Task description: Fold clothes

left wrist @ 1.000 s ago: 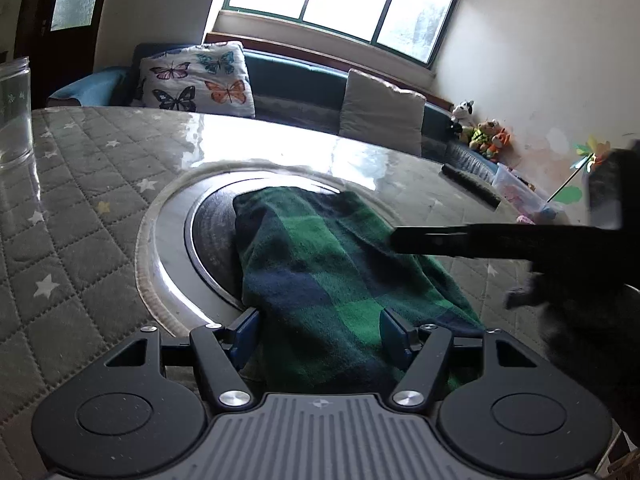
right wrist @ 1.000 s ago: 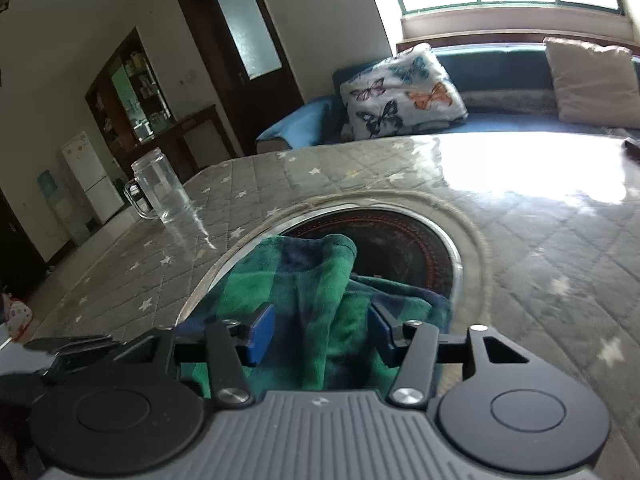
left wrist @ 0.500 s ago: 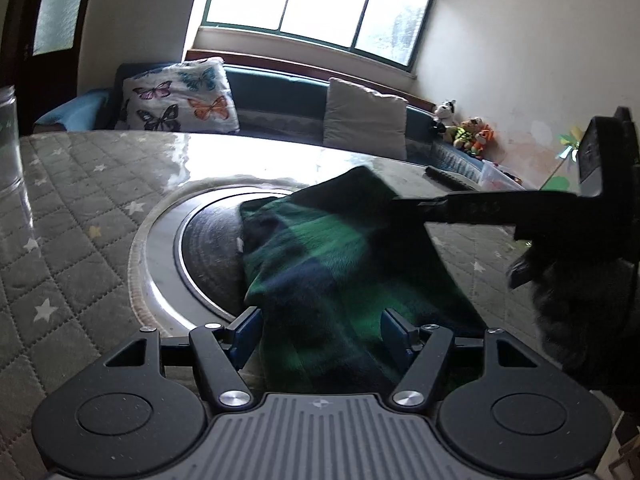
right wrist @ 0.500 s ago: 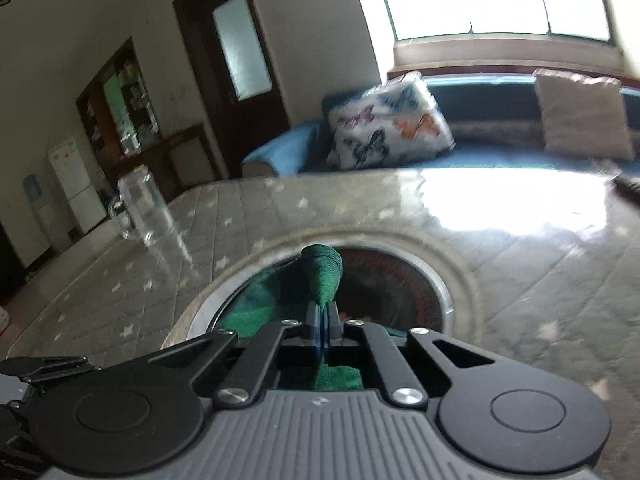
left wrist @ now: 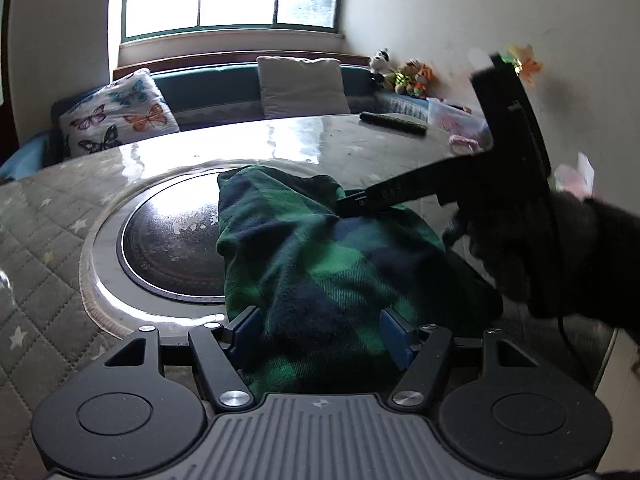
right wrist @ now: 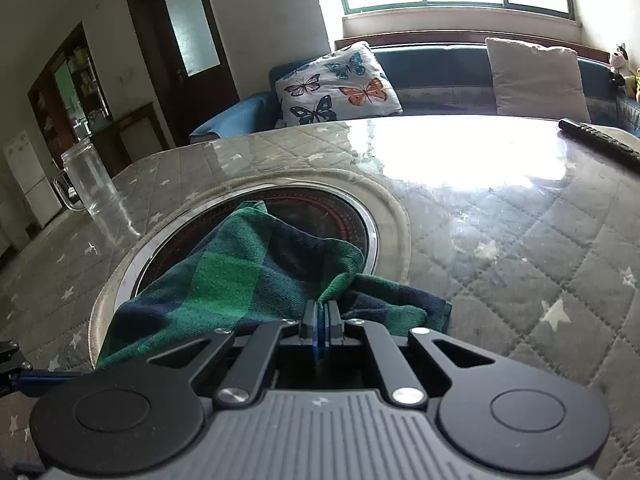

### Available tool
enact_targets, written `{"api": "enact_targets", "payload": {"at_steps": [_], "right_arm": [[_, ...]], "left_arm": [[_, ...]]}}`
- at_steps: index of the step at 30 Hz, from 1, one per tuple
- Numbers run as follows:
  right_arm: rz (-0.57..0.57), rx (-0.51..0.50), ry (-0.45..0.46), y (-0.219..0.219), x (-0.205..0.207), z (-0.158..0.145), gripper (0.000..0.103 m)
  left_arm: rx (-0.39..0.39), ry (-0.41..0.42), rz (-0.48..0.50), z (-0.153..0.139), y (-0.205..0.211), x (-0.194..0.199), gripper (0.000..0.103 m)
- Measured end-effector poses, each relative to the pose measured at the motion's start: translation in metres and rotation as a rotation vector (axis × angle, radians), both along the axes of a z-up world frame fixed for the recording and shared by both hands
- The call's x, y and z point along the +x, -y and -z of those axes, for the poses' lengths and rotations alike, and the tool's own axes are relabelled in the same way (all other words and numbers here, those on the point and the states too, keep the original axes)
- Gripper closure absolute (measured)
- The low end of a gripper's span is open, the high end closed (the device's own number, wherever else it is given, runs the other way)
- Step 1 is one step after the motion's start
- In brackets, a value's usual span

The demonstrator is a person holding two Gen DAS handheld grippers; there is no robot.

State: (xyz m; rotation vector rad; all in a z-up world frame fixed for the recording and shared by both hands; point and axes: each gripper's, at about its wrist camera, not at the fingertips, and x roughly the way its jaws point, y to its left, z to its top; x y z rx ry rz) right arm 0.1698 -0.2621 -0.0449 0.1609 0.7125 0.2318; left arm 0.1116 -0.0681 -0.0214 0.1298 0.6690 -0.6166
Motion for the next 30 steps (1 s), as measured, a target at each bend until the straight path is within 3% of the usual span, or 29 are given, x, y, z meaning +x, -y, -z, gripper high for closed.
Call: {"api": "enact_targets", "payload": {"at_steps": [9,16,24,30], "right_arm": [[-0.033,0.027,-0.006,0.006,-0.004,-0.012,0.098],[-0.006,0.108,-0.002,0.024,-0.008,-0.026,0.094],[-0.139,0.089,0.054,0.01,-0.02,-0.045,0.094],[-0.222,0.057,0.023,-0.005,-0.027,-0.03,0.092]], "left_arm": [[-0.039,0.037,-0.022,-0.01,0.001,0.007,0.036],[-0.046,0.017,0.07,-0.003,0.028,0.006,0.036],[-0.012,-0.019,0.15,0.013,0.056,-0.001,0.036],[-0.024,-0.008,0.198,0.011,0.065,-0.007,0.036]]}}
